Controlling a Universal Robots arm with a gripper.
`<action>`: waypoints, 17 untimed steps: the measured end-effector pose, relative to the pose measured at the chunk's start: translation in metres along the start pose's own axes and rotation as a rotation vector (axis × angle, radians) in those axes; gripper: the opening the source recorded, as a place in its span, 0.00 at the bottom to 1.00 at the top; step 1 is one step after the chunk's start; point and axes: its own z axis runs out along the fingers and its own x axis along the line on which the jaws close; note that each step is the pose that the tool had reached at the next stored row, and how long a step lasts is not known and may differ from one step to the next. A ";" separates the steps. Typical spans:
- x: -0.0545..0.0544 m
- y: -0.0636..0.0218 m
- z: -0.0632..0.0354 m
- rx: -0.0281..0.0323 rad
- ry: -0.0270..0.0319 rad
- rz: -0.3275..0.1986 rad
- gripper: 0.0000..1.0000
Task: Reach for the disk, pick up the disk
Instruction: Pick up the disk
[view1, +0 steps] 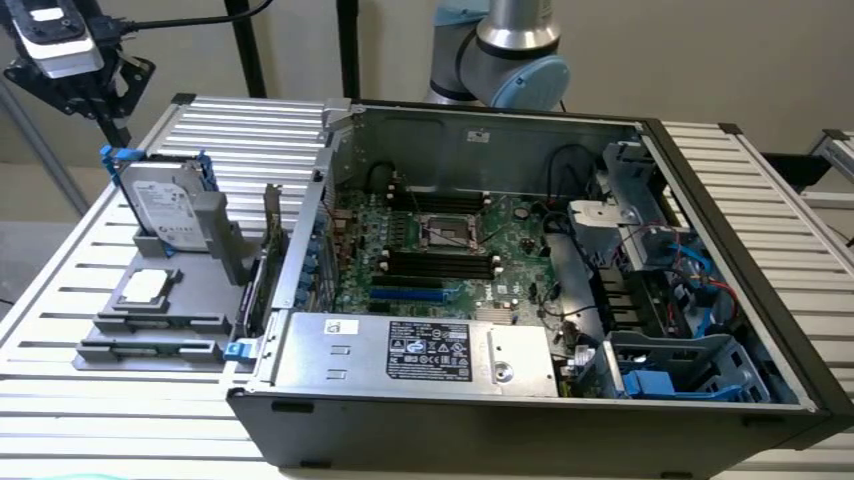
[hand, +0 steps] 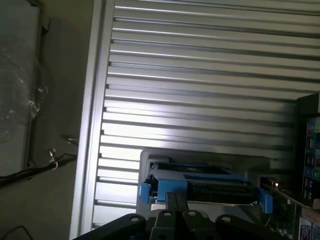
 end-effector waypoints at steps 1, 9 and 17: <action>0.000 0.0000 0.0000 0.0000 0.0007 -0.018 0.11; 0.000 0.0000 0.0000 0.0001 0.0060 -0.164 0.11; 0.000 0.0000 0.0000 0.0002 0.0112 -0.309 0.11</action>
